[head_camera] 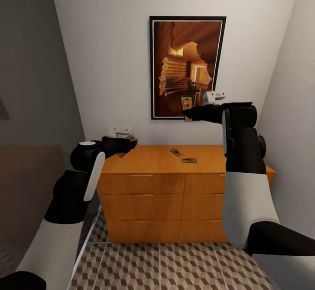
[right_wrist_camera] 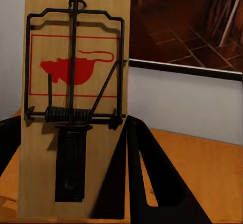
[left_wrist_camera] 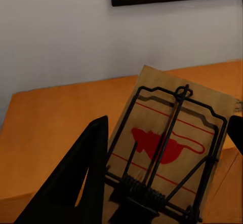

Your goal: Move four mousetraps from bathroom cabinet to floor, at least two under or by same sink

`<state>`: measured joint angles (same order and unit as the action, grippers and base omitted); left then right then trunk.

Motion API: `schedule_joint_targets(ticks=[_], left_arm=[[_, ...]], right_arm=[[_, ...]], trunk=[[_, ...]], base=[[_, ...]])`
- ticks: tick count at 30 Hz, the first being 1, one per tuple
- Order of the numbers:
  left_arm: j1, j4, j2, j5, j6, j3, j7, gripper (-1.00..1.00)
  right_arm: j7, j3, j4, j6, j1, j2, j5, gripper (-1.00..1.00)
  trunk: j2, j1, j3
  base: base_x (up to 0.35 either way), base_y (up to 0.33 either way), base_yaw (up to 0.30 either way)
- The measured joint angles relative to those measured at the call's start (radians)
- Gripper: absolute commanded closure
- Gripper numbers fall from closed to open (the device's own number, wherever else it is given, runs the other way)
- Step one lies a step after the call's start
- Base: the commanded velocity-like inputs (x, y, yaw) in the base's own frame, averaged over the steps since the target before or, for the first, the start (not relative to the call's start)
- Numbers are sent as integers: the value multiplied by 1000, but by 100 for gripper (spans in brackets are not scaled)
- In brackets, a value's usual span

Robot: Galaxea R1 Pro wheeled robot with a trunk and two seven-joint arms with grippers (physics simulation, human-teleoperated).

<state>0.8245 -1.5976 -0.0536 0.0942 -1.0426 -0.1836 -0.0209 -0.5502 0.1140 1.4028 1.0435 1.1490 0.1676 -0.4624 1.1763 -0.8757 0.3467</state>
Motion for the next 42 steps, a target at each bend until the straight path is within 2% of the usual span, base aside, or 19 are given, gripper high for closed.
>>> schedule_joint_targets(ticks=[7,12,30,42], left_arm=[[-72,0,0,0,0,1,2,100],[-102,0,1,0,0,1,2,100],[-114,0,2,0,0,3,4,100],[-125,0,2,0,0,6,4,100]], right_arm=[[0,-2,0,0,-24,2,1,100],[0,-3,-1,0,-40,3,1,100],[0,-11,-1,0,-92,4,4,100],[-1,-23,-2,0,-146,6,7,100]], trunk=[[0,0,0],[0,0,0],[0,0,0],[0,0,0]], base=[[-109,-23,0],[-259,-89,0],[-307,-113,0],[-250,72,0]])
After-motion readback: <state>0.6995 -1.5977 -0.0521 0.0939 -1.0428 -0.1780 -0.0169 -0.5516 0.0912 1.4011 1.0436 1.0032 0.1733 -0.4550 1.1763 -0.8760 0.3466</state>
